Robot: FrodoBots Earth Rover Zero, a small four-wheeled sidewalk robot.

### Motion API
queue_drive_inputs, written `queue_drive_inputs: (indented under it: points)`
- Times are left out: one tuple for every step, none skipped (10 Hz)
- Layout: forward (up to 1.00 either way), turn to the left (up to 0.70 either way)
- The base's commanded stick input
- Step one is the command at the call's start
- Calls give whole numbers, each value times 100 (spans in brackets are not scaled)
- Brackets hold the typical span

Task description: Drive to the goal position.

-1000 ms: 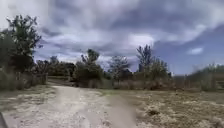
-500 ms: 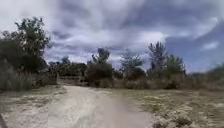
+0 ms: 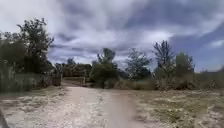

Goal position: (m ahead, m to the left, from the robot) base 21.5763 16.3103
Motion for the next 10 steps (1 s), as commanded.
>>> queue_drive_inputs:
  points:
    - [85, 0]
    - [85, 10]
    - [85, 25]
    - [85, 34]
    - [85, 34]
    - [85, 0]
    - [85, 0]
    - [85, 0]
    - [85, 34]
    - [85, 34]
